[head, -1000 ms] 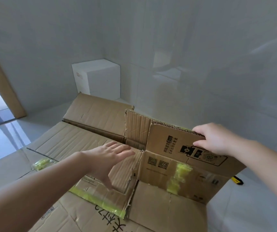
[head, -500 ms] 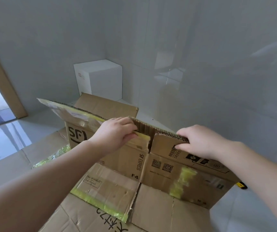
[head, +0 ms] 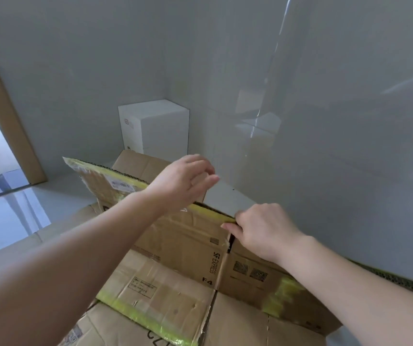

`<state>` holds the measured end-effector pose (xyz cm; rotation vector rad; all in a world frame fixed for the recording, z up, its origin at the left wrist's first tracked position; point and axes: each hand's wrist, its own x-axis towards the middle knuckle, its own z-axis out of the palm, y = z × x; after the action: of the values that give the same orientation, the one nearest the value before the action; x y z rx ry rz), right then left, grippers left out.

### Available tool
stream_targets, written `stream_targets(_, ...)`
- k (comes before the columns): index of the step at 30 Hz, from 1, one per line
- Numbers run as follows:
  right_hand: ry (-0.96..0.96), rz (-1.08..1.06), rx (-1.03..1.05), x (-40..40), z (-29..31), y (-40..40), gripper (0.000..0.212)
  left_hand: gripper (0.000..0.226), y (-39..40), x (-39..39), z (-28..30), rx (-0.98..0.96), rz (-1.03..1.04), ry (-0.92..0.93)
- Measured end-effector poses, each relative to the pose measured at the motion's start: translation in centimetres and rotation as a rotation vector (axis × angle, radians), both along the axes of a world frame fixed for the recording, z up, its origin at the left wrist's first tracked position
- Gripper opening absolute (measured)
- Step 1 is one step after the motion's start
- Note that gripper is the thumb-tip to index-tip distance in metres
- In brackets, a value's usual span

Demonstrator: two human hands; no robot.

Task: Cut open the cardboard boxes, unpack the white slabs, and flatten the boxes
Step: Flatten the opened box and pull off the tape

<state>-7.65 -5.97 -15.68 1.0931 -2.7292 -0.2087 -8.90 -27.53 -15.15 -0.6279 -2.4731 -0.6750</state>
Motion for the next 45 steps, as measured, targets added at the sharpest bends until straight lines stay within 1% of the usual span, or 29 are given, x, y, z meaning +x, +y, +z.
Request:
stream_targets(1, 0.0, 0.018, 0.009, 0.2, 0.0, 0.0, 0.05, 0.045, -0.4, -1.5, 0.9, -0.028, 0.056, -0.077)
stream_targets(4, 0.025, 0.072, 0.023, 1.0, -0.2, 0.0, 0.051, 0.049, -0.9, -6.1, 2.0, -0.333, 0.19, -0.371)
stream_targets(6, 0.034, 0.101, 0.034, 1.7, -0.7, 0.0, 0.053, 0.057, -0.7, -8.4, 1.3, -0.469, 0.221, -0.54)
stream_targets(8, 0.025, 0.11, 0.03, 2.2, -1.0, 0.2, 0.052, 0.066, -0.8, -9.7, 0.2, -0.47, 0.275, -0.681)
stream_targets(10, 0.017, 0.096, 0.014, 2.3, -0.8, 0.4, 0.05, 0.072, -1.2, -10.3, -0.7, -0.442, 0.31, -0.773)
stream_targets(11, 0.012, 0.092, 0.007, 2.2, -0.6, 0.4, 0.049, 0.072, -1.3, -10.4, -1.1, -0.439, 0.309, -0.787)
stream_targets(13, -0.005, 0.083, -0.009, 2.2, -0.4, 0.4, 0.046, 0.067, -1.2, -10.2, -1.6, -0.431, 0.281, -0.755)
stream_targets(16, 0.004, 0.071, -0.002, 1.8, -0.3, 0.3, 0.045, 0.064, -0.7, -9.3, -0.8, -0.333, 0.225, -0.685)
stream_targets(19, 0.024, 0.031, -0.002, 0.7, -0.1, 0.3, 0.046, 0.076, -0.9, -7.6, 0.9, -0.239, 0.172, -0.715)
stream_targets(21, 0.023, -0.005, -0.019, -0.2, 0.1, 0.4, 0.047, 0.087, -1.4, -6.0, 2.0, -0.222, 0.123, -0.769)
stream_targets(23, 0.025, -0.035, -0.029, -1.1, 0.1, 0.4, 0.047, 0.098, -2.1, -4.4, 2.6, -0.286, 0.039, -0.819)
stream_targets(24, 0.019, -0.049, -0.027, -1.5, 0.2, 0.5, 0.048, 0.097, -2.2, -3.6, 2.7, -0.344, 0.002, -0.828)
stream_targets(25, 0.011, -0.056, -0.025, -1.8, 0.2, 0.5, 0.05, 0.089, -2.3, -2.8, 2.5, -0.414, -0.027, -0.813)
stream_targets(26, 0.003, -0.062, -0.026, -1.9, 0.1, 0.5, 0.053, 0.075, -2.2, -2.2, 2.2, -0.49, -0.046, -0.758)
stream_targets(28, -0.034, -0.089, -0.05, -2.0, 0.1, 0.5, 0.055, 0.045, -1.9, -1.7, 1.6, -0.593, -0.065, -0.58)
stream_targets(29, -0.1, -0.107, -0.087, -2.0, 0.1, 0.6, 0.054, 0.039, -1.8, -1.5, 1.4, -0.615, -0.06, -0.515)
stream_targets(31, -0.318, -0.195, -0.148, -2.0, 0.4, 1.6, 0.043, 0.035, -1.8, -1.3, 1.3, -0.641, -0.03, -0.467)
stream_targets(32, -0.417, -0.265, -0.109, -2.0, 0.7, 2.2, 0.047, 0.034, -1.8, -1.3, 1.4, -0.658, -0.023, -0.456)
stream_targets(33, -0.467, -0.312, -0.051, -1.8, 1.1, 2.9, 0.056, 0.033, -1.7, -1.3, 1.5, -0.677, -0.02, -0.439)
stream_targets(34, -0.476, -0.348, 0.001, -1.7, 1.6, 3.6, 0.057, 0.033, -1.5, -1.3, 1.7, -0.695, -0.02, -0.407)
stream_targets(35, -0.45, -0.366, 0.028, -1.7, 2.2, 4.3, 0.051, 0.033, -1.2, -1.5, 2.3, -0.714, -0.019, -0.355)
stream_targets(37, -0.322, -0.387, 0.021, -1.9, 4.5, 5.3, 0.039, 0.033, -0.1, -2.6, 4.7, -0.735, 0.01, -0.208)
stream_targets(39, -0.17, -0.407, -0.033, -2.4, 7.6, 6.2, 0.025, 0.033, 1.0, -4.1, 8.1, -0.698, 0.058, -0.054)
stream_targets(41, 0.008, -0.413, -0.052, -2.4, 10.9, 6.6, 0.012, 0.035, 1.7, -5.2, 11.3, -0.642, 0.099, 0.048)
stream_targets(43, 0.126, -0.403, -0.021, -2.0, 12.9, 6.6, 0.014, 0.036, 1.8, -6.0, 13.1, -0.618, 0.141, 0.098)
stream_targets(45, 0.125, -0.382, -0.002, -1.2, 13.4, 5.9, 0.013, 0.039, 1.7, -6.0, 13.5, -0.605, 0.164, 0.095)
